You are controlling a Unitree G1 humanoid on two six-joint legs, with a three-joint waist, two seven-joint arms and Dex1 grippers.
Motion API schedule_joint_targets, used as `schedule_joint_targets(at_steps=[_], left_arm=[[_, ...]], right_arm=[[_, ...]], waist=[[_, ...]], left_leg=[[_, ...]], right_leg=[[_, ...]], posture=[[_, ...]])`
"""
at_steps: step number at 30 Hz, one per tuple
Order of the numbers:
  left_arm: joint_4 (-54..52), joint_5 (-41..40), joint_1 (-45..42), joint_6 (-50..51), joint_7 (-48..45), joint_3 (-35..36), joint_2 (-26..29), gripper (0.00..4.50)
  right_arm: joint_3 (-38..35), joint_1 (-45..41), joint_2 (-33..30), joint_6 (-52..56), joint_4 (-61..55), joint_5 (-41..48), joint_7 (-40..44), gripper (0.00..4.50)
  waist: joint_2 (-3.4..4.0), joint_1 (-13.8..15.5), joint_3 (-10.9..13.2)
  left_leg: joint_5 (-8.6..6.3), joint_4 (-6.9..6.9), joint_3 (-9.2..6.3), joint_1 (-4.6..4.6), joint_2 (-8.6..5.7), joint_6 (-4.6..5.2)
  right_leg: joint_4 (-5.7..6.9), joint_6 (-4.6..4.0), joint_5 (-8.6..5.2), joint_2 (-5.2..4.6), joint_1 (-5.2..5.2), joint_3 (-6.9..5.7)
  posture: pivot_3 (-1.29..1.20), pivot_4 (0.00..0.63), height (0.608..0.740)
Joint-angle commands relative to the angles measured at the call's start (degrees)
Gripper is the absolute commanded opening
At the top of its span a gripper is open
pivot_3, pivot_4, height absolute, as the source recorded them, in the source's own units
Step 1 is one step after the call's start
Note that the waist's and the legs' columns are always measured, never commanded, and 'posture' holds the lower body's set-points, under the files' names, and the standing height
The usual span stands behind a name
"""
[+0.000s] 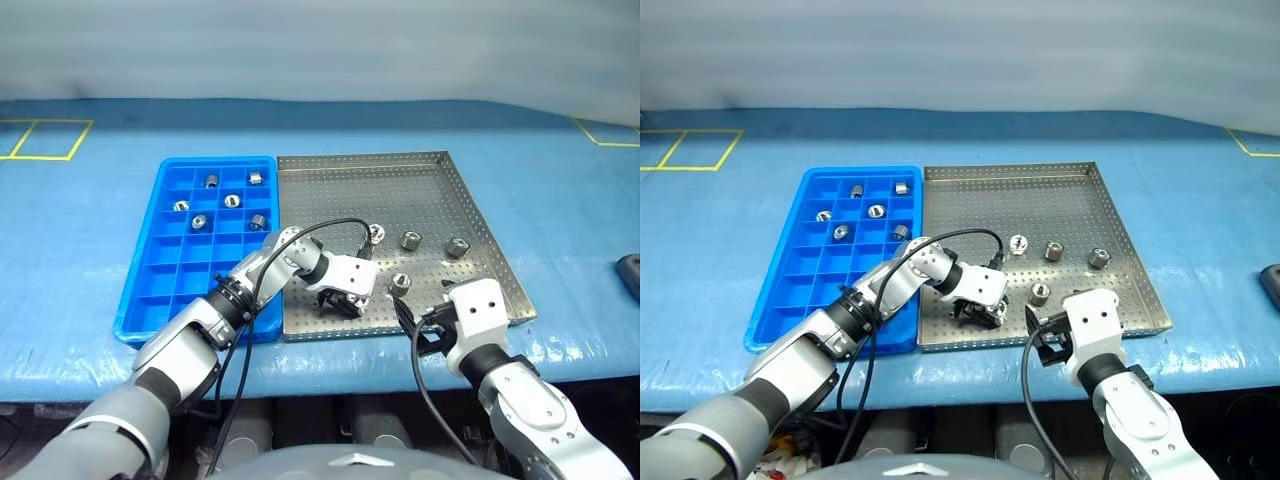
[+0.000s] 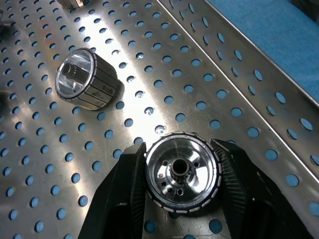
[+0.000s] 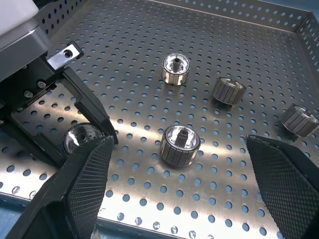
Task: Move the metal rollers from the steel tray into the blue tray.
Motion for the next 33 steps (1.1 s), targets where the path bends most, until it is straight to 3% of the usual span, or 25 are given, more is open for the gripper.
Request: schedule_joint_targets(at_steps=[1, 8, 14, 22, 33], left_arm=[[-7.6, -4.3, -0.1, 3.1, 2.8, 7.0, -0.4, 1.70], [-23.9, -5.3, 7.2, 16.2, 19.6, 21.7, 2.6, 1.70], [-38.1, -2.9, 18.2, 29.1, 34.2, 32.9, 4.5, 1.70], [-49.6, 1.2, 28.7, 39.5, 48.4, 39.7, 4.2, 1.70], [-52.2, 2.0, 33.7, 44.8, 57.0, 41.9, 2.6, 1.70]], right_arm=[[0.1, -1.8, -0.6, 0.4, -2.5, 0.0, 0.5, 4.50], [2.5, -8.0, -1.5, 2.5, -1.6, 0.3, 3.0, 4.50], [9.3, -19.8, -2.6, 2.2, 5.5, 0.0, 8.2, 4.50], [17.6, -33.4, -1.9, -1.9, 16.0, -1.7, 15.5, 4.50], [20.7, -35.5, -0.8, -5.0, 19.6, -2.4, 20.2, 4.50]], waist=[[0.00, 0.1, 0.0], [0.05, 0.1, 0.0], [0.02, 1.1, 0.0], [-0.04, 4.4, 0.0], [-0.06, 8.0, 0.0]], left_leg=[[0.00, 0.00, 0.00, 0.00, 0.00, 0.00], [0.00, -0.04, 0.04, 0.07, 0.06, 0.01], [0.02, 0.00, -0.02, 0.16, 0.27, 0.00], [0.02, -0.01, -0.02, 0.10, 0.20, 0.01], [0.03, 0.01, -0.09, 0.05, -0.06, 0.01]], right_leg=[[0.01, 0.00, 0.00, 0.00, 0.00, 0.00], [0.01, 0.05, 0.03, 0.03, 0.03, 0.05], [0.10, 0.04, 0.03, 0.15, 0.08, 0.00], [-0.01, 0.14, 0.10, 0.02, 0.11, -0.02], [0.00, 0.10, 0.08, -0.05, 0.11, -0.12]], posture=[[-0.06, 0.150, 0.740], [0.01, 0.150, 0.740], [0.10, 0.150, 0.740], [0.23, 0.150, 0.740], [0.31, 0.150, 0.740]])
